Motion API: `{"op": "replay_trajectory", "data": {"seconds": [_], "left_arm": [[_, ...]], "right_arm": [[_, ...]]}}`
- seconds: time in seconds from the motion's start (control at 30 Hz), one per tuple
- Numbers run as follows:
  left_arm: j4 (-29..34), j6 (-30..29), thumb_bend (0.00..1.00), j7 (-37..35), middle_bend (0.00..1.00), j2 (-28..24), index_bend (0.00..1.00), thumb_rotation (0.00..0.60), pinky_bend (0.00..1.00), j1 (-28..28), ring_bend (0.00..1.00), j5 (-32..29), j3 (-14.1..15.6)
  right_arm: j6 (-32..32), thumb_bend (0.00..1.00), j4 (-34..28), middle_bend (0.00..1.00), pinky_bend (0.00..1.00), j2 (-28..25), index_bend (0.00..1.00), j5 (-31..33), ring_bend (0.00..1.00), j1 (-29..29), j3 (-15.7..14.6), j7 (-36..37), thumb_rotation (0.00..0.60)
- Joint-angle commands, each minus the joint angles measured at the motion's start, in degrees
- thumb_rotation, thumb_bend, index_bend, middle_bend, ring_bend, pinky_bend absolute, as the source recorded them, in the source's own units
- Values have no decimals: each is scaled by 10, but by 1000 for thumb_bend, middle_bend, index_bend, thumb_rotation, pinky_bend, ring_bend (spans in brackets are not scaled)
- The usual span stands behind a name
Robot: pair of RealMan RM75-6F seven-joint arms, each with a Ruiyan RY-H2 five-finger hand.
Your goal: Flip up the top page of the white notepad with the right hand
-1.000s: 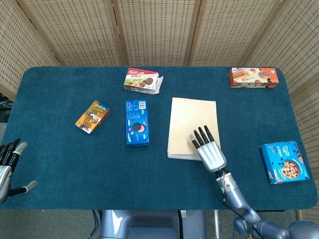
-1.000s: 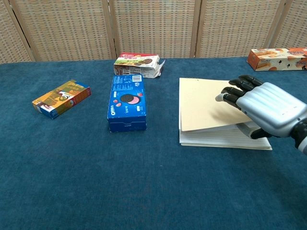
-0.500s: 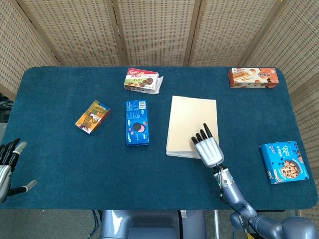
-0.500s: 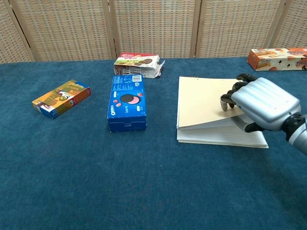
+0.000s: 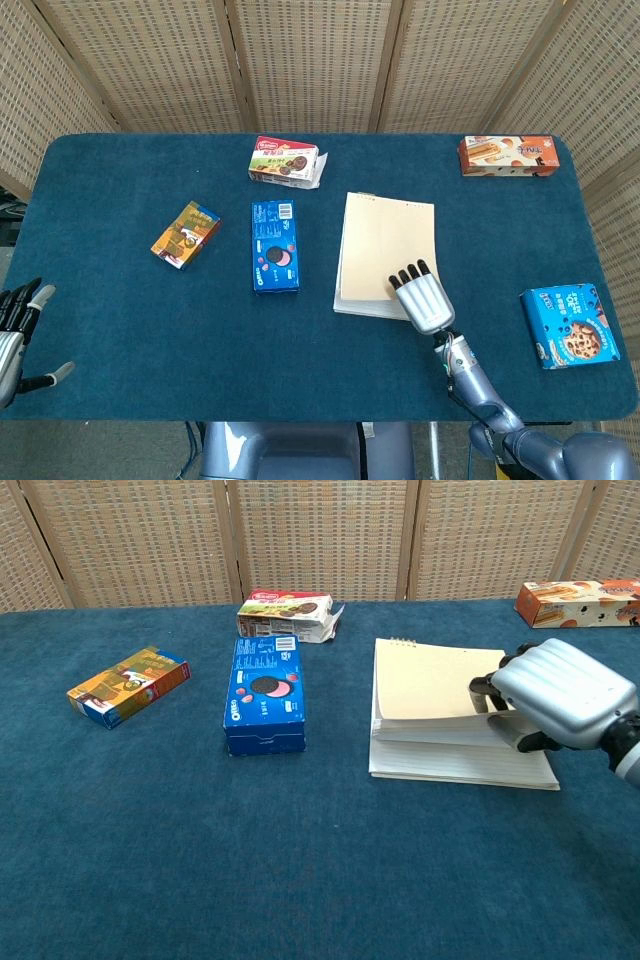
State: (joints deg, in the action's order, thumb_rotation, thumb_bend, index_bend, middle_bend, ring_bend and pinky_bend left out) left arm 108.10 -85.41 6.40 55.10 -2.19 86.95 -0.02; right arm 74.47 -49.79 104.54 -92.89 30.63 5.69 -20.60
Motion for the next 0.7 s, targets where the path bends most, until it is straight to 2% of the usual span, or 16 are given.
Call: {"op": "replay_trajectory", "data": {"seconds": [0.03,0.37,0.5,0.7], "left_arm": [[1,0,0,2,0,0,0,600,0,0,0,0,0],[1,-2,0,0,0,0,0,600,0,1,0,4,2],[1,-4,0,-1,0,0,0,600,0,2,0,7,3],[1,-5,0,-1,0,0,0,600,0,3,0,11,5]], "right_arm": [[6,631,2,621,375,-13,652,-11,448,-2,-13,27,600],[39,642,-21,635,388,-68,664,-56,465,-19,-65,97,600],[58,643,-52,643,389,-94,668,-72,474,-29,-83,105,600],[83,646,-129,653,401,-145,673,-102,489,-48,-116,101,600]]}}
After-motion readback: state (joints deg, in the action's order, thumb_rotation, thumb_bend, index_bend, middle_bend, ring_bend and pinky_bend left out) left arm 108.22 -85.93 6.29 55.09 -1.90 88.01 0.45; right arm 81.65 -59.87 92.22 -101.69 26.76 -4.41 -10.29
